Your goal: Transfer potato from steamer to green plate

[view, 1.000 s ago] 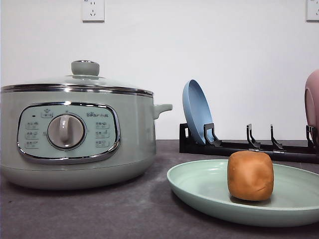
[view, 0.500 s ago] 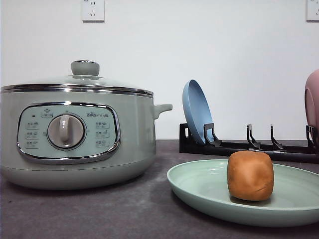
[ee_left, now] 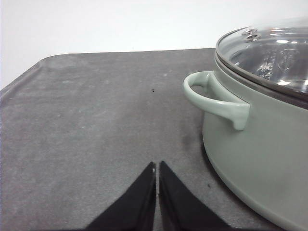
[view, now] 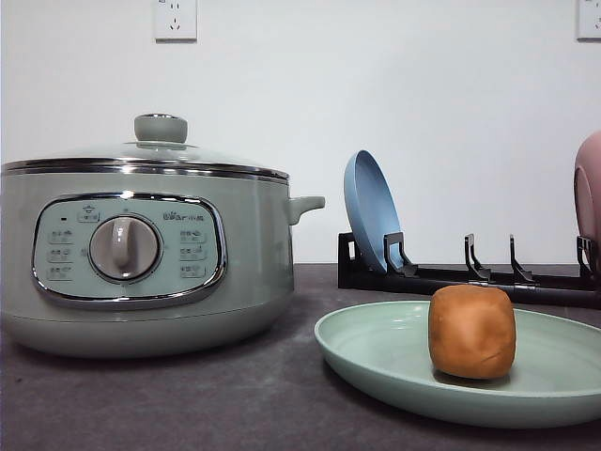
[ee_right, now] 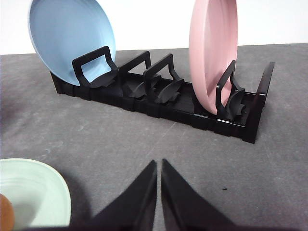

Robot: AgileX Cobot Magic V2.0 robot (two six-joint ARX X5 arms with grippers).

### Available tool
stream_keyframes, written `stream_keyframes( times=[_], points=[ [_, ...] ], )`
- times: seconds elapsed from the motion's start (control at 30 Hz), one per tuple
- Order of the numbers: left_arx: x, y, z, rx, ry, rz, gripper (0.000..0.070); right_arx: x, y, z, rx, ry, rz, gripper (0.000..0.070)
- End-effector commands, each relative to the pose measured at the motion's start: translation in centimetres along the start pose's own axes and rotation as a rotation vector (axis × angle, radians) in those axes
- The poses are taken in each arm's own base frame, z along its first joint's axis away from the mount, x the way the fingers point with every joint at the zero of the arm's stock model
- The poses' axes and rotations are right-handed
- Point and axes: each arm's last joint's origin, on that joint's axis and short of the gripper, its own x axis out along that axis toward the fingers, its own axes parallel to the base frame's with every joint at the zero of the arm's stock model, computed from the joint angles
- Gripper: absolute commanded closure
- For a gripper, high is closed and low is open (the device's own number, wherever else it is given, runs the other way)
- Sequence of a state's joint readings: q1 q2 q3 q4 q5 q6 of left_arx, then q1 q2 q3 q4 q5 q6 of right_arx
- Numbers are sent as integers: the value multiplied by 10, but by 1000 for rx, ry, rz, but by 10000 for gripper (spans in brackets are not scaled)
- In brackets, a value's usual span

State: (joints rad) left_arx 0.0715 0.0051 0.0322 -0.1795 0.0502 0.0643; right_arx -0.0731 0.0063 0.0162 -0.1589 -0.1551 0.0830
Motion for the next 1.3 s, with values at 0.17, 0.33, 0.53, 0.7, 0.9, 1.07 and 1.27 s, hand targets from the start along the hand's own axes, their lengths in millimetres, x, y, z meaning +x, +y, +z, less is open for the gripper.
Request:
stream_keyframes(
  times=[0.17, 0.33, 0.53, 0.7, 0.9, 1.07, 1.27],
  points=[
    [2, 0, -7, -4, 25, 1, 698, 0, 0, -1, 10, 0, -1, 699],
    [2, 0, -7, -3, 26, 1, 698, 0, 0, -1, 10, 0, -1, 699],
    [2, 0, -7, -3, 25, 1, 698, 0, 0, -1, 10, 0, -1, 699],
    [2, 0, -7, -3, 25, 1, 698, 0, 0, -1, 10, 0, -1, 699],
    [2, 0, -7, -3, 25, 1, 698, 0, 0, -1, 10, 0, -1, 699],
    [2, 0, -7, -3, 25, 1, 698, 0, 0, -1, 10, 0, -1, 699],
    [2, 0, -7, -3, 25, 1, 698, 0, 0, -1, 10, 0, -1, 699]
  ],
)
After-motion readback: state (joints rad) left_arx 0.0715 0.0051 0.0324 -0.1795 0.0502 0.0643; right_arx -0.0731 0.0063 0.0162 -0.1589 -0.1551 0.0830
